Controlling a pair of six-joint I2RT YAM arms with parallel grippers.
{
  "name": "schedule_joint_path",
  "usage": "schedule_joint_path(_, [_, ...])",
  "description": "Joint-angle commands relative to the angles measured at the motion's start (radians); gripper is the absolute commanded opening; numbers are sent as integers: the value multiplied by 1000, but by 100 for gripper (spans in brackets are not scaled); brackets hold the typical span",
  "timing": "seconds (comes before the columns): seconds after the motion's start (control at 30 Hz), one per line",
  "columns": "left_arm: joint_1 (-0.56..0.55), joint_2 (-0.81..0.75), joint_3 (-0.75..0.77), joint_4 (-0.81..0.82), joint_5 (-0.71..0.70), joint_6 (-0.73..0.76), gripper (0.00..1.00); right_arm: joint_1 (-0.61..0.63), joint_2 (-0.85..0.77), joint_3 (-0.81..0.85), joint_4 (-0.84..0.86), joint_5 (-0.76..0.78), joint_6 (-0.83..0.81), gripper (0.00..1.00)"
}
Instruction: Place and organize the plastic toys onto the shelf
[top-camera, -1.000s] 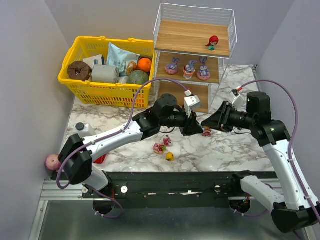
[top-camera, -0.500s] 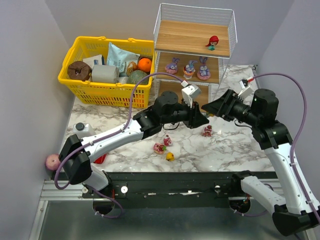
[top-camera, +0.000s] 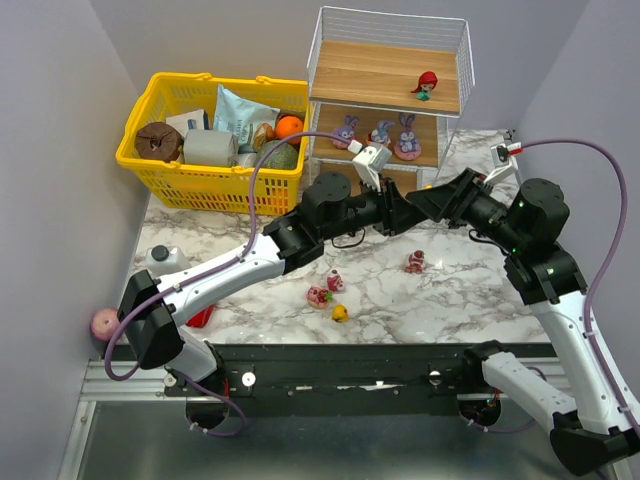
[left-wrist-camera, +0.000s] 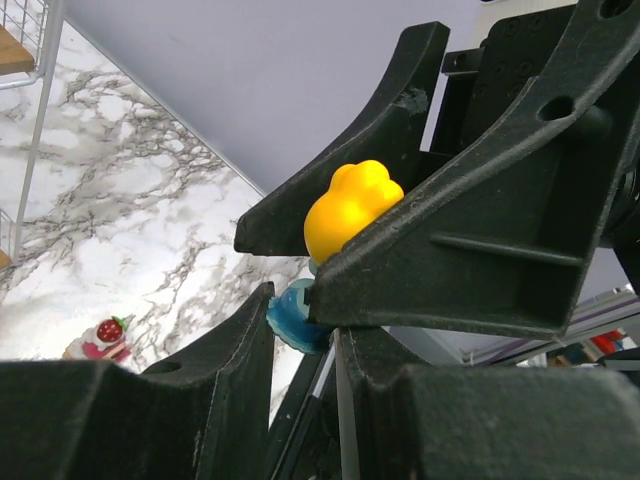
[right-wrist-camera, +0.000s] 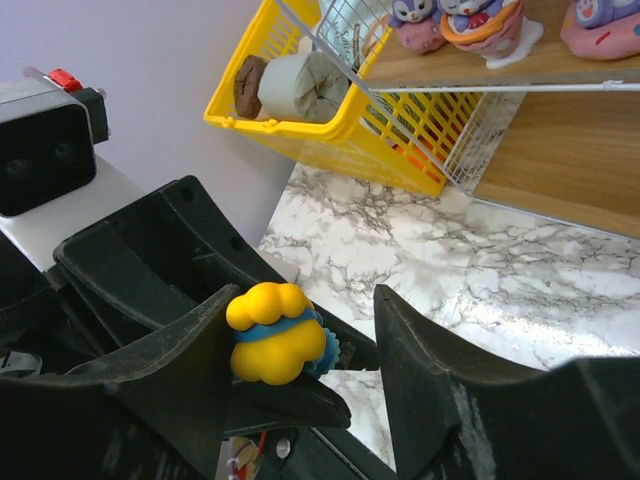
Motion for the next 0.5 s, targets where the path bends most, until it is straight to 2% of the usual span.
schedule_joint_path(0.0, [-3, -16, 23, 50, -41, -40, 0, 9, -22, -3, 56, 53, -4, 58])
schedule_joint_path(0.03, [-3, -19, 20, 54, -40, -43, 0, 9, -23, -6, 75, 57, -1, 57])
schedule_joint_path(0.13, [-3, -18, 20, 52, -40, -43, 0, 9, -22, -18, 98, 57, 10, 44])
schedule_joint_path(0.17, [-3, -16, 20, 51, -37, -40, 0, 10, -17, -17, 101, 54, 8, 34])
schedule_joint_path(0.23, [-3, -8, 37, 38, -27, -35, 0, 12, -6, -14, 111, 54, 8, 22])
schedule_joint_path(0.27, [-3, -5, 45, 9, -32, -28, 0, 12, 0, -9, 112, 47, 7, 12])
schedule_joint_path(0.33, [-3, 1, 57, -9, -29, -22, 7, 16, 13, 18, 109, 47, -1, 6])
schedule_joint_path(0.37, [-3, -2, 57, -20, -30, -18, 25, 18, 33, 29, 104, 50, -7, 4])
schedule_joint_path(0.43, [-3, -17, 48, -29, -47, -6, 45, 30, 52, 72, 81, 64, -30, 2])
schedule_joint_path(0.47, [-3, -25, 45, -47, -61, 0, 69, 35, 73, 89, 73, 86, -39, 2])
